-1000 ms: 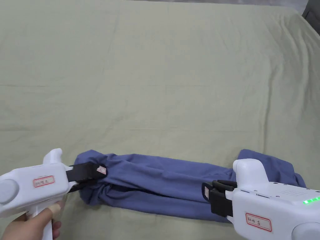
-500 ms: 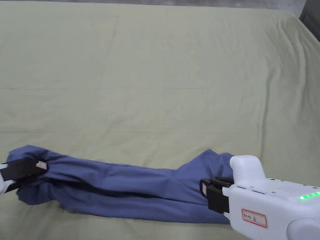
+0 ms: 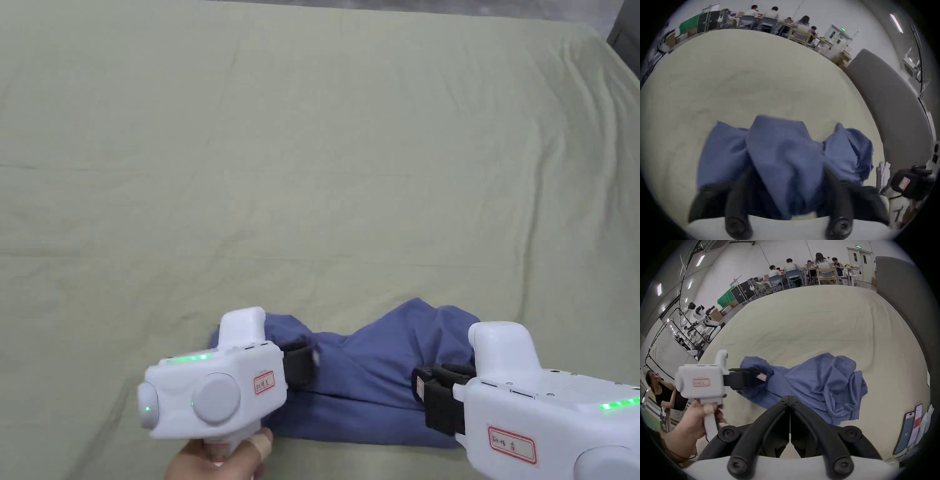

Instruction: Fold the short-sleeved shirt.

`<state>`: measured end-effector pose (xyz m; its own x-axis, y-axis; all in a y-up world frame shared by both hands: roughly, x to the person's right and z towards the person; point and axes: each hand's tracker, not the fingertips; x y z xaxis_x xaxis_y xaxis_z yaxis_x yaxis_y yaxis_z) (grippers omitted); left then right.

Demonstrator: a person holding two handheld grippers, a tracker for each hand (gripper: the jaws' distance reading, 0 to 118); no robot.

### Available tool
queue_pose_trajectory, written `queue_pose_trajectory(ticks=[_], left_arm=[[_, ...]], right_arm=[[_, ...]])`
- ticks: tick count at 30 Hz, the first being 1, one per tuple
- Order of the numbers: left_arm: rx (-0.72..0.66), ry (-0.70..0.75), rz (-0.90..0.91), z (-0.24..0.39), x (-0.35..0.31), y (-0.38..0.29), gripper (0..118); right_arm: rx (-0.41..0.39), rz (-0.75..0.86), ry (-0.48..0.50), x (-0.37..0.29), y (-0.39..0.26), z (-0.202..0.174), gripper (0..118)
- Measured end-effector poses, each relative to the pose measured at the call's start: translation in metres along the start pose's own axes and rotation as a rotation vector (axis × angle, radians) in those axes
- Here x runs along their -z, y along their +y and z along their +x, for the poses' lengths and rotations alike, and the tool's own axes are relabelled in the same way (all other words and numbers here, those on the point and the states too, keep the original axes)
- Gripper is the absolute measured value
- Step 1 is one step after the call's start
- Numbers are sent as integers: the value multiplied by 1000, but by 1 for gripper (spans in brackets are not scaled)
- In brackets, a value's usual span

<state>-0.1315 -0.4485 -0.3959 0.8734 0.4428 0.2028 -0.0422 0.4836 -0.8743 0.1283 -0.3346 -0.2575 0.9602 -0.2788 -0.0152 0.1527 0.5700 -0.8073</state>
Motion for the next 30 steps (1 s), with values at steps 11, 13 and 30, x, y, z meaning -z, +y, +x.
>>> queue_pose_trajectory(ticks=[11,13,30], left_arm=[[20,55,183,-30,-112,48,15],[85,197,131,-35,-96,49,0],[250,-167,-219,103,38,-18,0]], right_arm=[[-21,38,70,-14,-5,-12,3],[-19,40,74,-16,-6,-13,3],[11,43,4,-47,-11,2,3]])
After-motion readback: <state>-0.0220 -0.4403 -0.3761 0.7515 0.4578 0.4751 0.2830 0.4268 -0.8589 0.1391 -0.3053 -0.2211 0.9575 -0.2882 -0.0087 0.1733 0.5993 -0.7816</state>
